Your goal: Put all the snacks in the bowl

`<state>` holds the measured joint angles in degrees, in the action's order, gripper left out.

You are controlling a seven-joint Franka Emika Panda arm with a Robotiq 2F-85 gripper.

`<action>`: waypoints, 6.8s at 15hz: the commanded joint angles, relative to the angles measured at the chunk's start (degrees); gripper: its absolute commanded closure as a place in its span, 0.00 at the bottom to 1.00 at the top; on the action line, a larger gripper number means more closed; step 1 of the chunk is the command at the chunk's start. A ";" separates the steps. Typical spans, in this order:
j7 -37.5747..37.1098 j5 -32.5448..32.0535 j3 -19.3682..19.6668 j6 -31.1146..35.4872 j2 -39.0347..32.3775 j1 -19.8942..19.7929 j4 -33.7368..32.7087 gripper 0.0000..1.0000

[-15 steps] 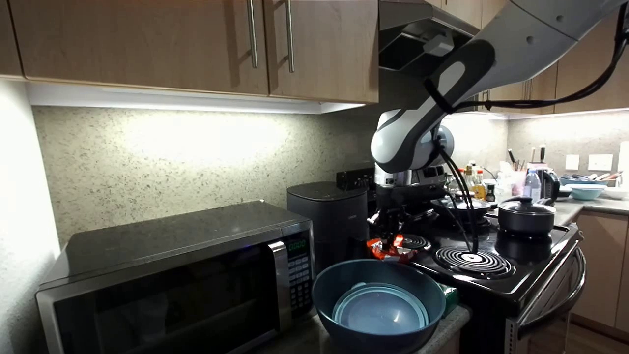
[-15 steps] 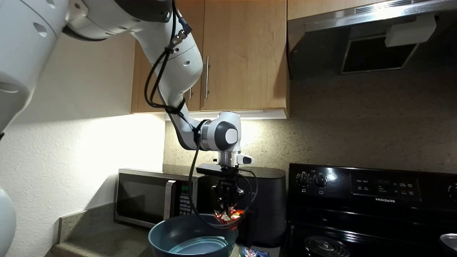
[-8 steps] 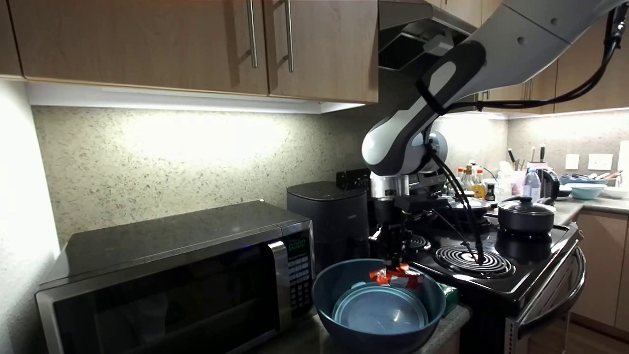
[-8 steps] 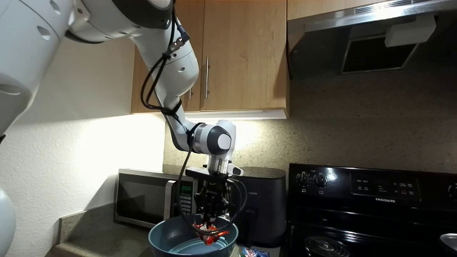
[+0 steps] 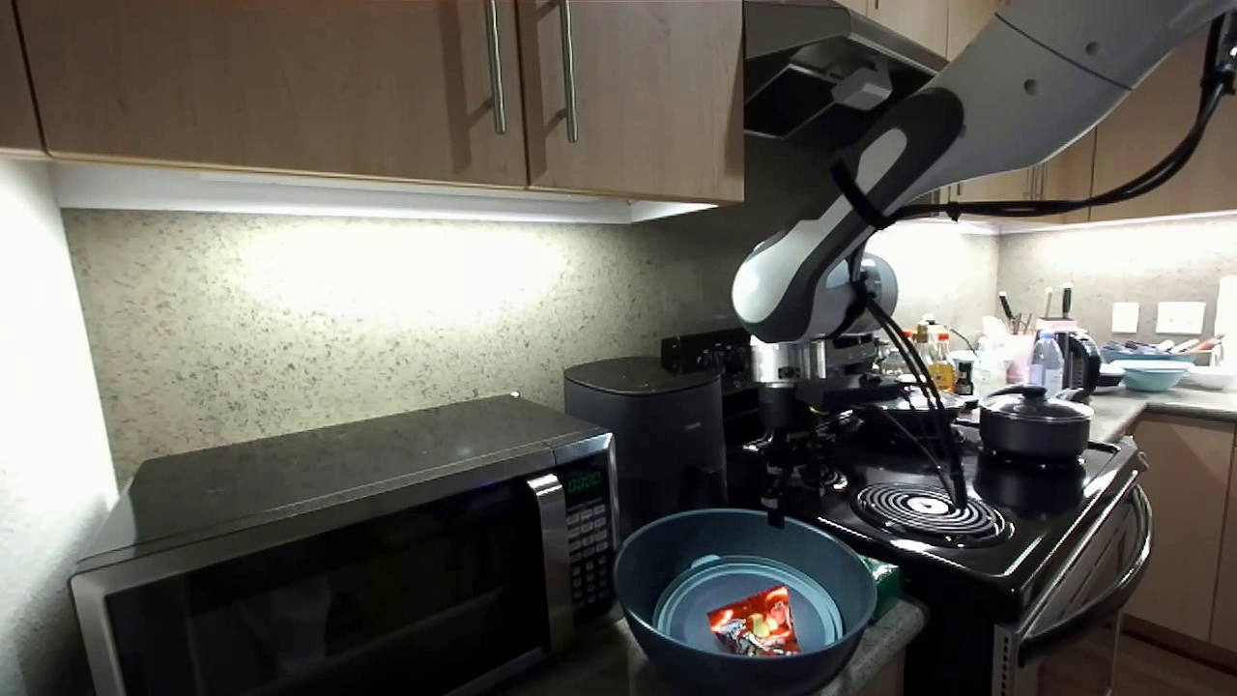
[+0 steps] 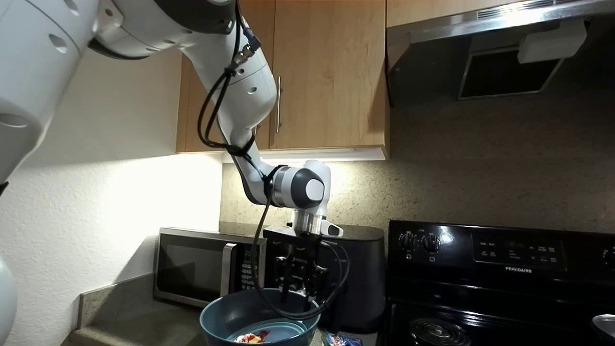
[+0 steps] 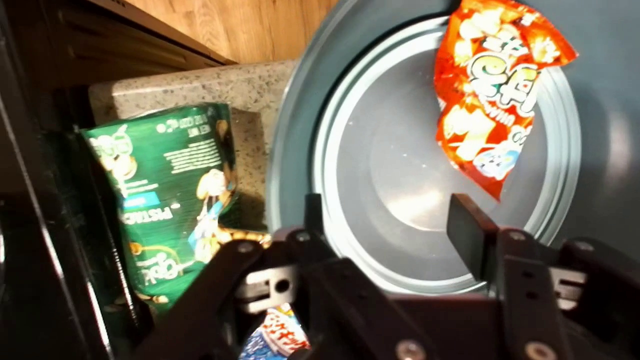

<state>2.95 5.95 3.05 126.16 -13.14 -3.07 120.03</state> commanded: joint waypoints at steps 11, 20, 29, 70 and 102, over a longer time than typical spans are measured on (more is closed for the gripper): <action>-7.03 -1.92 6.55 8.58 0.42 -5.11 4.53 0.00; -4.76 -0.74 5.27 6.01 -5.81 -5.73 1.43 0.00; -5.10 -1.40 4.56 2.93 -12.86 -5.79 -4.67 0.00; -5.24 0.59 4.38 -6.36 -18.61 -8.22 -12.95 0.08; -11.75 -9.07 7.12 0.55 -7.61 -2.34 -9.28 0.96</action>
<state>-4.74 2.07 8.73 121.76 -27.52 -8.41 105.56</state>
